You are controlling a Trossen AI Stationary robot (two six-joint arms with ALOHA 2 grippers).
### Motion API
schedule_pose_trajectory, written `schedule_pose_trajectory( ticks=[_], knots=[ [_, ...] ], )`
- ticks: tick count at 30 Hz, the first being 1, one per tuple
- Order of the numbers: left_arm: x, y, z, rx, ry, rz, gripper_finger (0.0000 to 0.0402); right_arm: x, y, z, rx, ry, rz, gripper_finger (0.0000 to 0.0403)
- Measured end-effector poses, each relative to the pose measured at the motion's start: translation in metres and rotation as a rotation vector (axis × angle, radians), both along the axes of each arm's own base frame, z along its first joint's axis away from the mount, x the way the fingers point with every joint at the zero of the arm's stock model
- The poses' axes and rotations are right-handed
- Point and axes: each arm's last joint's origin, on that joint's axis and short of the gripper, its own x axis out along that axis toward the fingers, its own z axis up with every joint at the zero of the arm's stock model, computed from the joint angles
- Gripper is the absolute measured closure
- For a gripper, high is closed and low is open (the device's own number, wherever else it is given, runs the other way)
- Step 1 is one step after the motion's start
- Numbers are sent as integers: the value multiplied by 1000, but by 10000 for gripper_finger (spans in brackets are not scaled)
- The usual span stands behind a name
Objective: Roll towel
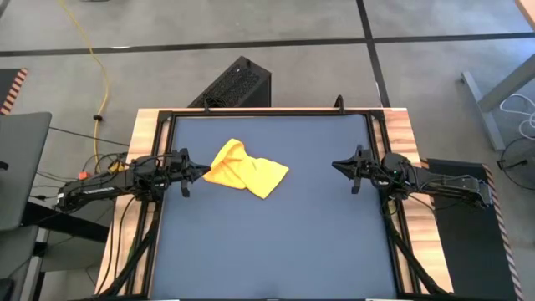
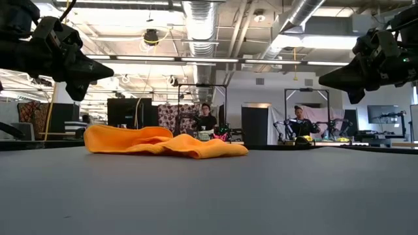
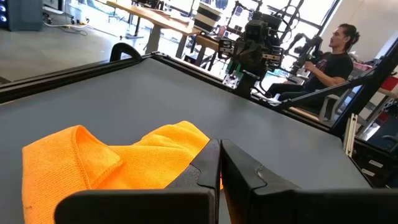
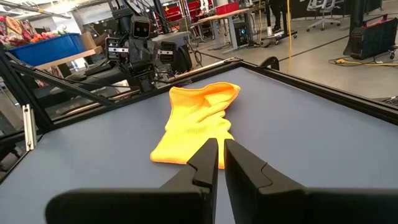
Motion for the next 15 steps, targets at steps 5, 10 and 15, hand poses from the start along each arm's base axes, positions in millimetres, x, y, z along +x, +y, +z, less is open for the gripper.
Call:
schedule_pose_trajectory(
  ticks=[5, 10, 15],
  knots=[
    [0, 0, 0, 0, 0, 0, 401, 0, 0, 0, 0, 0, 0, 348],
    [0, 1, 1, 2, -6, 22, 401, 0, 0, 0, 0, 0, 0, 348],
    [0, 0, 0, -188, -45, -1, 402, 0, 0, 0, 0, 0, 0, 348]
  ],
)
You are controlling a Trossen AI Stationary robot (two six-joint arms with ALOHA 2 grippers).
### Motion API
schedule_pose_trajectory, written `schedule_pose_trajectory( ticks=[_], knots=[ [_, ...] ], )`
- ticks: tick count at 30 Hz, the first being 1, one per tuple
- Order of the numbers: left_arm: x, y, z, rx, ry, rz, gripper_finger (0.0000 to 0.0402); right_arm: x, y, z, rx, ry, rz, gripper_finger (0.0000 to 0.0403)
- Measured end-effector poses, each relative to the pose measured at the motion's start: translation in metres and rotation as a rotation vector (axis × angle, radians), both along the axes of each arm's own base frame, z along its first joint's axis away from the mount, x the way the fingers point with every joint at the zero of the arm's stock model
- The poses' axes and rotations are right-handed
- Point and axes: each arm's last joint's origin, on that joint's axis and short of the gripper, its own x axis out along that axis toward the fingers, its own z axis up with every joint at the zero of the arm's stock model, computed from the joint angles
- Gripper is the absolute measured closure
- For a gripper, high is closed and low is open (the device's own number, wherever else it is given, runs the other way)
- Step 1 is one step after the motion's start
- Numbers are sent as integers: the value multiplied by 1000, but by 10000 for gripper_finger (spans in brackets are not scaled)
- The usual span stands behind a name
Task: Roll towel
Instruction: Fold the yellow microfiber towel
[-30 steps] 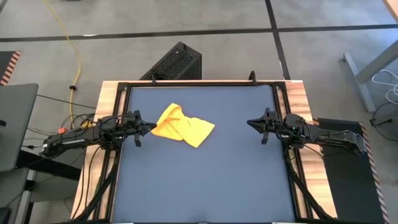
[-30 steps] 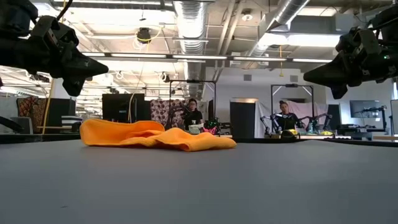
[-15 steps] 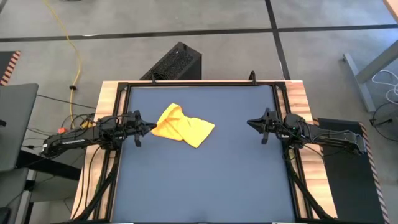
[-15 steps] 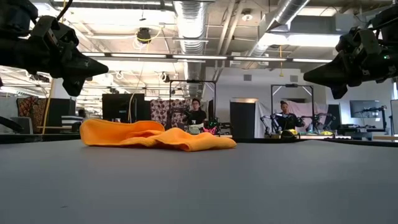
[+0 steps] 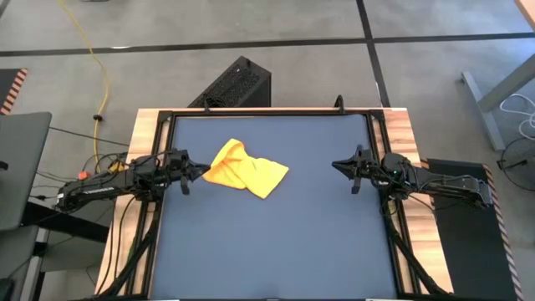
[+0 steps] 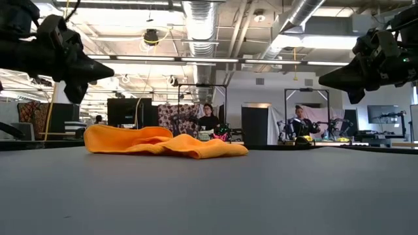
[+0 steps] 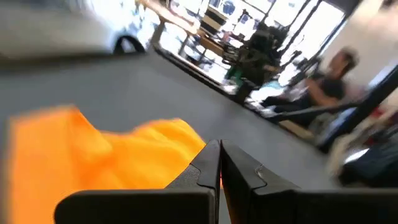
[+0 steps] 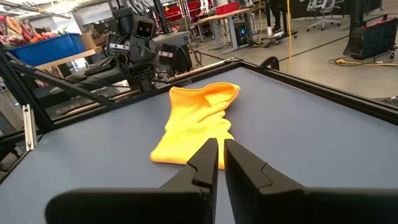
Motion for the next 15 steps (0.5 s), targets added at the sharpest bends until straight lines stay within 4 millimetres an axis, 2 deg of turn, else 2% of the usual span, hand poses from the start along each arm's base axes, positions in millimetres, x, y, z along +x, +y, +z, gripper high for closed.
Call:
schedule_pose_trajectory(
  ticks=[2, 9, 12, 15],
  knots=[
    [0, 0, 0, -156, -29, -8, 401, 0, 0, 0, 0, 0, 0, 348],
    [3, -3, -4, -450, -49, -22, 401, 0, 0, 0, 0, 0, 1, 348],
    [5, -6, -4, -543, -58, -21, 401, 0, 0, 0, 0, 0, 0, 348],
    [7, -10, -1, -561, -93, -33, 401, 0, 0, 0, 10, -4, -1, 348]
  ],
)
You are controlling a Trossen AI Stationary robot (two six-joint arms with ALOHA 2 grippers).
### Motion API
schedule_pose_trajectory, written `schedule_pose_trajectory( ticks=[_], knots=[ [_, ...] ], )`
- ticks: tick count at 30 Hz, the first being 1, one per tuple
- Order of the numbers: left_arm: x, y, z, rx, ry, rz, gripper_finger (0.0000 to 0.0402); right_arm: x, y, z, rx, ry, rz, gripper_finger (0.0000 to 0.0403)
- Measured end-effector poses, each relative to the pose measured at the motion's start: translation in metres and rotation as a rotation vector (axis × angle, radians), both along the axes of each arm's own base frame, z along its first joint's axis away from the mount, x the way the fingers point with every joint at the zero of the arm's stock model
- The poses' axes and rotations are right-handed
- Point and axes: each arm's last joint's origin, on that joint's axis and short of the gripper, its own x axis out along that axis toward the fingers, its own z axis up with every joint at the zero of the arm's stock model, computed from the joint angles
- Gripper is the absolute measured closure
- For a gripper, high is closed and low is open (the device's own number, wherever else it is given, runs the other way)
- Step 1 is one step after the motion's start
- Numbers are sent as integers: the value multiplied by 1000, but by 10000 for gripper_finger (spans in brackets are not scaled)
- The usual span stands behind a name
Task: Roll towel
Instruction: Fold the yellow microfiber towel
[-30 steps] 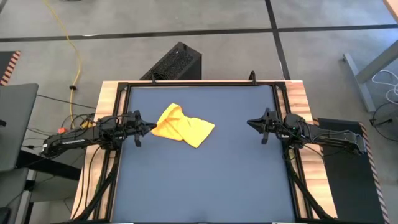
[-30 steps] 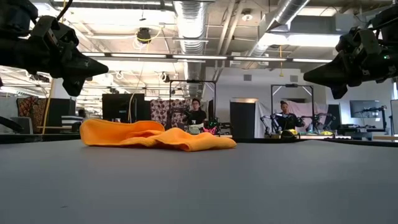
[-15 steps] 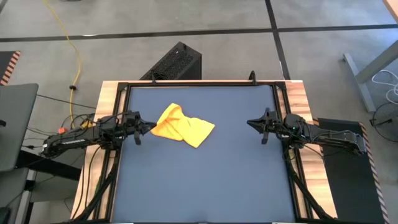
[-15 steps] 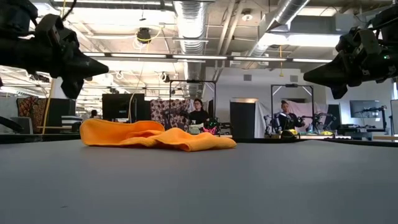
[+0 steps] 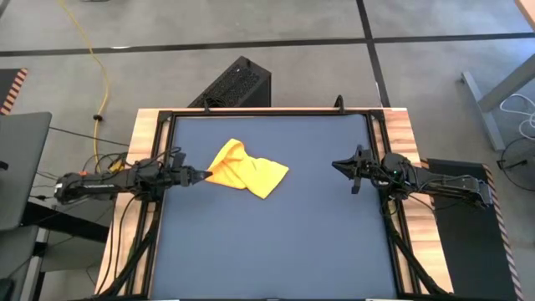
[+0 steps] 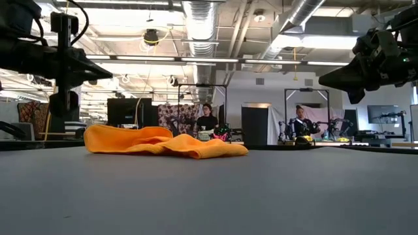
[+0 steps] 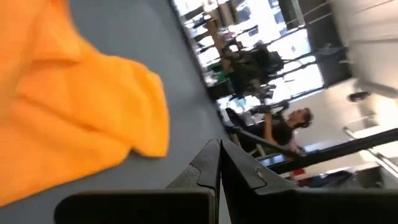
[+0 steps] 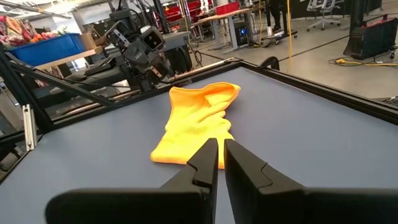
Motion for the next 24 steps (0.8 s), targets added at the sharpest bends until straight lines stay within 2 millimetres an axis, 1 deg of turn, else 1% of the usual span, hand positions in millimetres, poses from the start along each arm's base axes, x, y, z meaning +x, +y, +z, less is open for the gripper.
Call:
schedule_pose_trajectory(
  ticks=[2, 4, 7, 10, 13, 17, 20, 24],
  knots=[
    [2, -3, 7, 44, -60, -4, 401, 0, 0, 1, 46, -22, -8, 348],
    [3, -6, 12, 93, -101, 53, 401, 0, -2, 4, 94, -71, -51, 348],
    [7, -8, 17, 183, -117, 174, 401, 0, -3, 11, 174, -182, -75, 348],
    [13, -10, 20, 268, -98, 223, 401, -1, -4, 17, 210, -252, -67, 348],
    [24, -11, 25, 350, -5, 243, 402, 0, -3, 18, 238, -270, -55, 348],
    [45, -6, 41, 568, 182, 277, 401, 3, -2, 20, 241, -283, -38, 348],
    [65, 4, 55, 726, 365, 293, 401, 7, -2, 23, 238, -302, -26, 348],
    [91, 24, 62, 885, 678, 264, 399, 14, -1, 23, 242, -295, -8, 348]
  ],
)
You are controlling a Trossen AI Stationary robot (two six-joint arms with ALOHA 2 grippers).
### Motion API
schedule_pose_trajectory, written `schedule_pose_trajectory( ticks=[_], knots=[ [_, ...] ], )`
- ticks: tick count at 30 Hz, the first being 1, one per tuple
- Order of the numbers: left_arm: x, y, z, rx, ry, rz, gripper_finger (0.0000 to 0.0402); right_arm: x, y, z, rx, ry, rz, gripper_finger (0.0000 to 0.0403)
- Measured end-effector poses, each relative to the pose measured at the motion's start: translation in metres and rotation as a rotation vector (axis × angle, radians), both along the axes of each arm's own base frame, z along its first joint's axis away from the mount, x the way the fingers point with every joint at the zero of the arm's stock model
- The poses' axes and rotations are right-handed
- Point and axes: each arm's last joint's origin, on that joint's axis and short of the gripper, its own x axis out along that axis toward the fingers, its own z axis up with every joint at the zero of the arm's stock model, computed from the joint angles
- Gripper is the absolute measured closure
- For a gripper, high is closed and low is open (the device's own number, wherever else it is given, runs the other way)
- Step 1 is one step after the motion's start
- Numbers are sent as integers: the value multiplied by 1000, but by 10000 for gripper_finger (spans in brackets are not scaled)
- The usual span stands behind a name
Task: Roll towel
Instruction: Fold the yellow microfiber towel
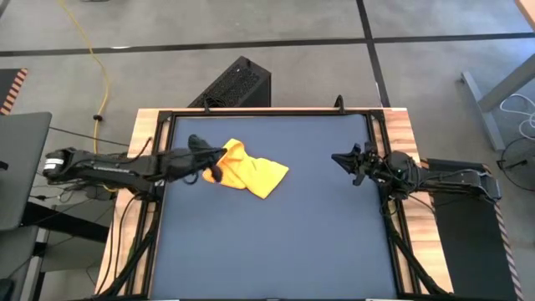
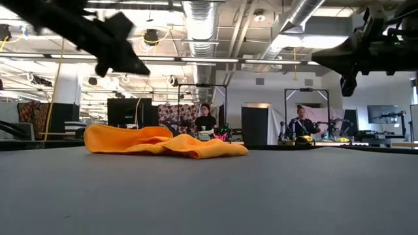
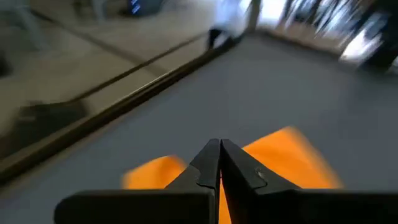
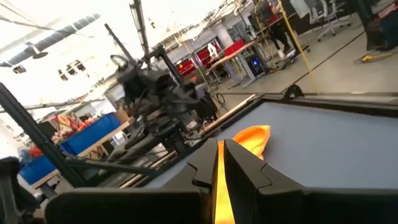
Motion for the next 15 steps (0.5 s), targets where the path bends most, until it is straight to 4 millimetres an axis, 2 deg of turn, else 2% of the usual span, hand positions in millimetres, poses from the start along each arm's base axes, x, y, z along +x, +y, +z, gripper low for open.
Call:
schedule_pose_trajectory(
  ticks=[4, 8, 15],
  knots=[
    [28, 20, 4, 37, 241, -60, 378, 6, 1, 0, 30, 7, 7, 348],
    [52, 37, -2, 72, 470, -118, 342, 15, 4, 6, 38, 41, 17, 348],
    [80, 71, -14, 46, 655, -78, 271, 46, 10, 34, -58, 127, 6, 348]
  ],
)
